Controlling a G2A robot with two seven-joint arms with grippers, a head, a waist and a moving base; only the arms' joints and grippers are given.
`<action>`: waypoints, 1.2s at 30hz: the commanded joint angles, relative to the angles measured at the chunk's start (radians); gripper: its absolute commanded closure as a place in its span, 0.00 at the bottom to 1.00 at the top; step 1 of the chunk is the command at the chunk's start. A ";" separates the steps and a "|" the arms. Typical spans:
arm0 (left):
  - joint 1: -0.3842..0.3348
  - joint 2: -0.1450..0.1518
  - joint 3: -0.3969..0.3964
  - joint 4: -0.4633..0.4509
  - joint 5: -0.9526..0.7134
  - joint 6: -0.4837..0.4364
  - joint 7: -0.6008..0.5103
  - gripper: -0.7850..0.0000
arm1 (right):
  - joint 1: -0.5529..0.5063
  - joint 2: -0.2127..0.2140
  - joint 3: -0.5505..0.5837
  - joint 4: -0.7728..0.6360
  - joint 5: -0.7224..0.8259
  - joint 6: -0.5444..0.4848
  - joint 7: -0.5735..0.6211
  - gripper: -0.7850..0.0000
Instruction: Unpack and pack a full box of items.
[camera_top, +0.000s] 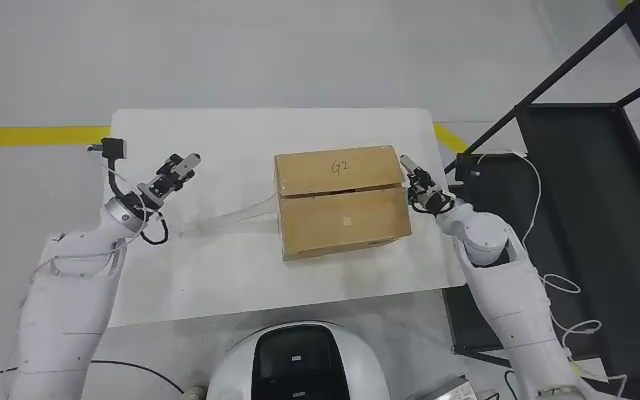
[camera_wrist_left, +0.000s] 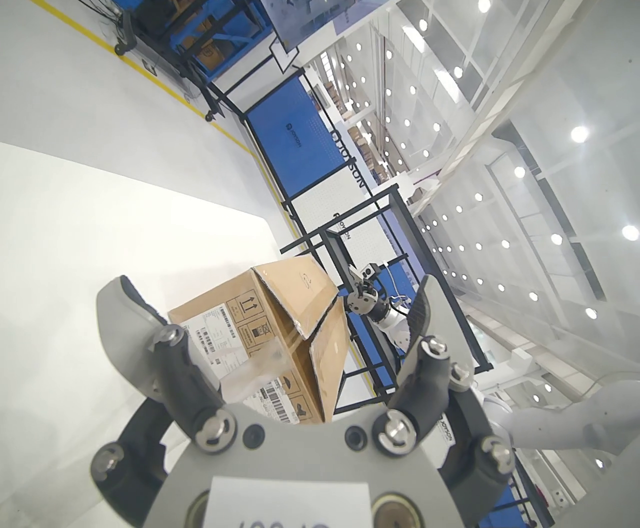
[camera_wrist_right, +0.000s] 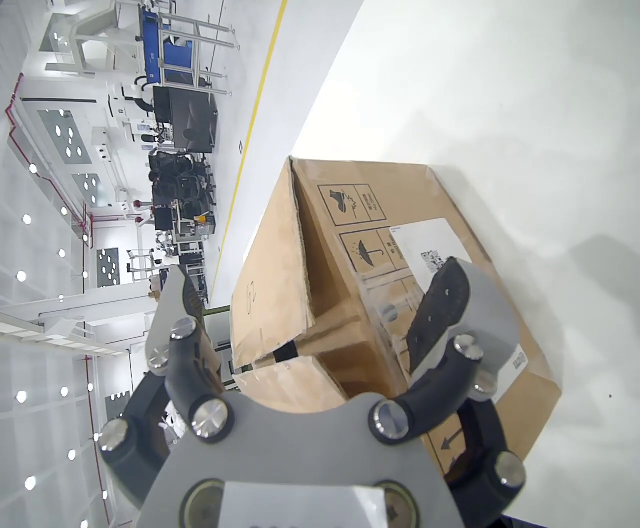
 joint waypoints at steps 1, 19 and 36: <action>-0.017 -0.004 0.022 0.023 0.003 -0.009 -0.002 0.00 | 0.011 -0.002 -0.016 0.014 -0.007 -0.009 0.010 0.00; 0.030 0.007 0.005 0.022 -0.049 -0.045 -0.070 0.00 | 0.042 -0.009 -0.061 0.003 0.035 -0.071 0.114 0.00; -0.168 0.022 0.140 0.109 -0.391 -0.040 -0.568 0.00 | 0.002 0.045 0.067 0.030 0.064 -0.497 0.644 0.00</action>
